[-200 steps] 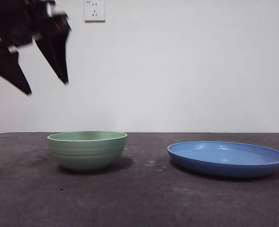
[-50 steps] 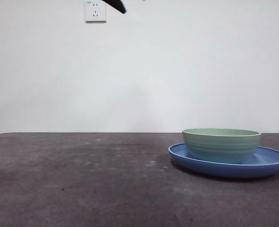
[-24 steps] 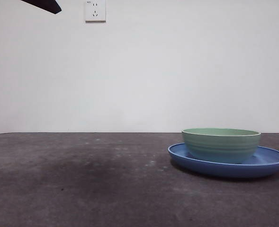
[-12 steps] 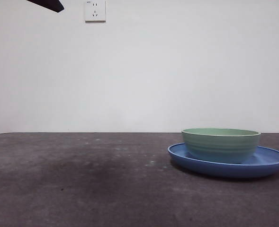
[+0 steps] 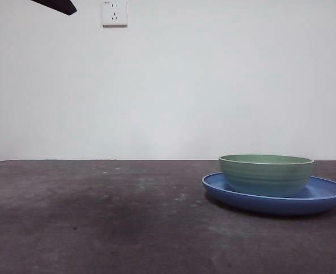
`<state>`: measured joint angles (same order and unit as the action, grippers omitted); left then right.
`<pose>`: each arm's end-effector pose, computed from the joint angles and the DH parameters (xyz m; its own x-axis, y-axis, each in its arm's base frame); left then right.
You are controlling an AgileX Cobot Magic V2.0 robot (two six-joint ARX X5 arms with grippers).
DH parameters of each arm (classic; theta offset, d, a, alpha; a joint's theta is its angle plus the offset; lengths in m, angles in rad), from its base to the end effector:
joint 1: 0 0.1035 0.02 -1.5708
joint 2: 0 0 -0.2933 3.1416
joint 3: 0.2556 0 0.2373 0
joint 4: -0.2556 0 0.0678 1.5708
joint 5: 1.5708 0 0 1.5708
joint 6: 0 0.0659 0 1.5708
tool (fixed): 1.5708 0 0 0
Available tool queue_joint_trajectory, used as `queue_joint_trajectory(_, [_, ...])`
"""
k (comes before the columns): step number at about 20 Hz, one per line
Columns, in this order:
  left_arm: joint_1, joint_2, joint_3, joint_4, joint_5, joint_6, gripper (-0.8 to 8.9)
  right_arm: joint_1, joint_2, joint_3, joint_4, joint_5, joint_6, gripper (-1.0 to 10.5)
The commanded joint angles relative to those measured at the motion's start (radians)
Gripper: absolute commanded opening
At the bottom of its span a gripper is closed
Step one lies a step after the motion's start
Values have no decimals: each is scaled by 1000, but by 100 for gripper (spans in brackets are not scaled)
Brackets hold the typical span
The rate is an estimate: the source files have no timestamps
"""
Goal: Place the green bowl on the blue plate
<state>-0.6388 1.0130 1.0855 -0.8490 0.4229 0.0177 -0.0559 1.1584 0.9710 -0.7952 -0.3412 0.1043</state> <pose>0.1289 -0.1294 0.3392 0.2775 -0.7173 -0.6390 0.7886 0.5500 -0.2749 0.2122 0.0102 0.2803 0.5408 0.3049 -0.7840 -0.0455 0.9412 0.3346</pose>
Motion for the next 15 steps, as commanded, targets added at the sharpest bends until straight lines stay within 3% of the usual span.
queue_joint_trajectory(1, [-6,6,8,3,5,20,253,-19,103,3,58,-8,-6,381])
queue_joint_trajectory(15, [-6,6,8,5,5,19,253,-11,466,3,304,-105,-11,286])
